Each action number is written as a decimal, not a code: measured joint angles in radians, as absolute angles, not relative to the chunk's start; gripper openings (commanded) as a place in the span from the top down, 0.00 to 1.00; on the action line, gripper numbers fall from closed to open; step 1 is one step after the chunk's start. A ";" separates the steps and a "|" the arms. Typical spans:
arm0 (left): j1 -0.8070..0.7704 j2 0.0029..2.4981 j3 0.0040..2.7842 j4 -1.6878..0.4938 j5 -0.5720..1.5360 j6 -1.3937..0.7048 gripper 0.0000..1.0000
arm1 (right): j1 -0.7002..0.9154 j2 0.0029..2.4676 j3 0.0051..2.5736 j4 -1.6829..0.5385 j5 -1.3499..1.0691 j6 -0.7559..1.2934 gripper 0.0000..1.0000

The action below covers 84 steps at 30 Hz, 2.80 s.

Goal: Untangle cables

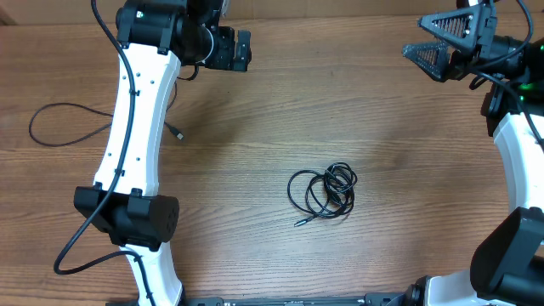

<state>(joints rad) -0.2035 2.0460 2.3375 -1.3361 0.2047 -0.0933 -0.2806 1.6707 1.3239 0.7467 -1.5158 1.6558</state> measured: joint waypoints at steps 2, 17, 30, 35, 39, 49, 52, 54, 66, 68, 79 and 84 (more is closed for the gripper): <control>-0.204 2.046 2.337 -1.339 0.205 -0.093 0.00 | -0.281 1.671 1.324 0.746 -1.515 1.656 0.00; -0.204 2.046 2.337 -1.343 0.205 -0.093 0.00 | -0.281 1.671 1.324 0.747 -1.516 1.656 0.00; -0.204 2.046 2.337 -1.343 0.205 -0.093 0.00 | -0.281 1.671 1.324 0.746 -1.516 1.655 0.00; -0.204 2.046 2.337 -1.343 0.205 -0.093 0.00 | -0.281 1.671 1.324 0.747 -1.516 1.655 0.00; -0.205 2.046 2.337 -1.343 0.205 -0.093 0.00 | -0.281 1.671 1.324 0.746 -1.516 1.655 0.00; -0.210 2.046 2.337 -1.350 0.205 -0.093 0.00 | -0.281 1.671 1.324 0.746 -1.516 1.655 0.00; -0.210 2.046 2.337 -1.365 0.205 -0.093 0.00 | -0.281 1.671 1.324 0.746 -1.516 1.656 0.00; -0.210 2.046 2.337 -1.377 0.213 -0.093 0.00 | -0.281 1.671 1.324 0.746 -1.515 1.655 0.00; -0.210 2.046 2.337 -1.506 0.311 -0.075 0.00 | -0.281 1.671 1.324 0.747 -1.515 1.655 0.00; -0.210 2.046 2.337 -1.510 0.317 -0.059 0.01 | -0.281 1.671 1.324 0.747 -1.516 1.656 0.00; -0.210 2.043 2.337 -1.520 0.371 -0.041 0.08 | -0.281 1.666 1.324 0.960 -1.533 1.737 0.00; -0.210 2.001 2.337 -1.529 0.377 -0.041 0.06 | -0.286 1.606 1.324 1.240 -1.520 1.850 0.00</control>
<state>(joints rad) -0.2100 2.0014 2.3375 -1.5288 0.3771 -0.0406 -0.2863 1.6058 1.3239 1.2396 -1.5196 1.8496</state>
